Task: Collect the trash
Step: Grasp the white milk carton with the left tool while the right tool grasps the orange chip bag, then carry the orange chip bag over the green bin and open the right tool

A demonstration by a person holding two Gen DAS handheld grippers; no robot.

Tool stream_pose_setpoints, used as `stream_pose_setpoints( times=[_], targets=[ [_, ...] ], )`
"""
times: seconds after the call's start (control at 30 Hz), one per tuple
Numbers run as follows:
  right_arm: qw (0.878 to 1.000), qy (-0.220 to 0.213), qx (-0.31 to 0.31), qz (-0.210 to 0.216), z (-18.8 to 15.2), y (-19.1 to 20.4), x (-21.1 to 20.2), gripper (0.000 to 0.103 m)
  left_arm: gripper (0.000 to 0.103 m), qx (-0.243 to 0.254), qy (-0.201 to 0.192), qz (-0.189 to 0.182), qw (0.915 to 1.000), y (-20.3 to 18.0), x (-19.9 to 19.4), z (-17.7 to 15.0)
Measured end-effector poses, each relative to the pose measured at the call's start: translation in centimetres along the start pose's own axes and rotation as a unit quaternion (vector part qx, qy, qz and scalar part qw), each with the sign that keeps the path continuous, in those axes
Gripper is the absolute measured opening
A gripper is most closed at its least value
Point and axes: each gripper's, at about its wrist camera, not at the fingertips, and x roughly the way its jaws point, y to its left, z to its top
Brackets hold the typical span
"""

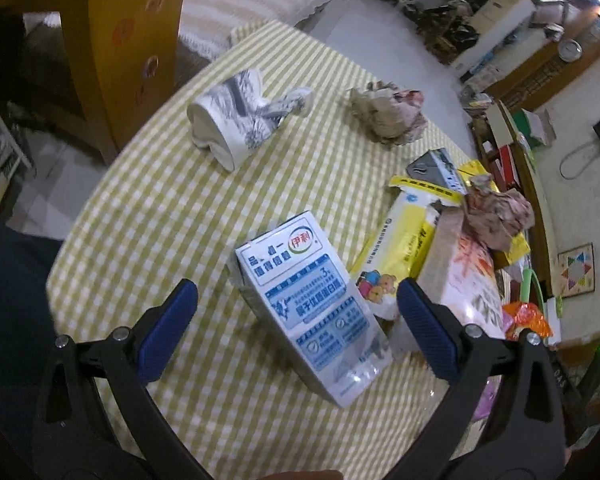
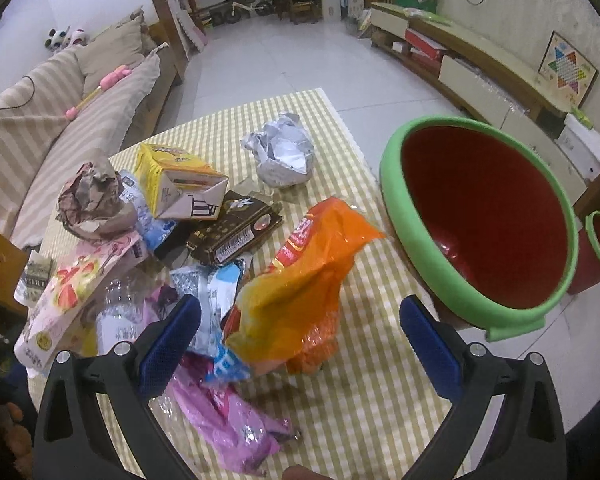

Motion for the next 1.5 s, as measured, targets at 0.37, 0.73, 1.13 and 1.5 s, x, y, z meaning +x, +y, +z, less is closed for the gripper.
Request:
stream_pose_setpoints(
  times=[0.37, 0.73, 1.13, 1.5],
  targets=[
    [0.998, 0.054, 0.008, 0.036, 0.6, -0.4, 2.1, 0.057, 0.074, -0.014, 0.023, -0.002, 0.9996, -0.3, 2.6, 0.3],
    [0.998, 0.017, -0.012, 0.053, 1.2, 0.0, -0.2, 0.047, 0.065, 0.001, 0.022, -0.009, 0.9997, -0.2, 2.1, 0.1],
    [0.995, -0.050, -0.050, 0.065, 1.9, 1.0, -4.1, 0.046, 0.063, 0.029, -0.037, 0.007, 0.9989, -0.2, -3.1, 0.3],
    [0.992, -0.070, -0.055, 0.089, 2.6, 1.0, -6.2, 0.046, 0.063, 0.092, -0.103, 0.013, 0.9903, -3.2, -8.5, 0.7]
  ],
)
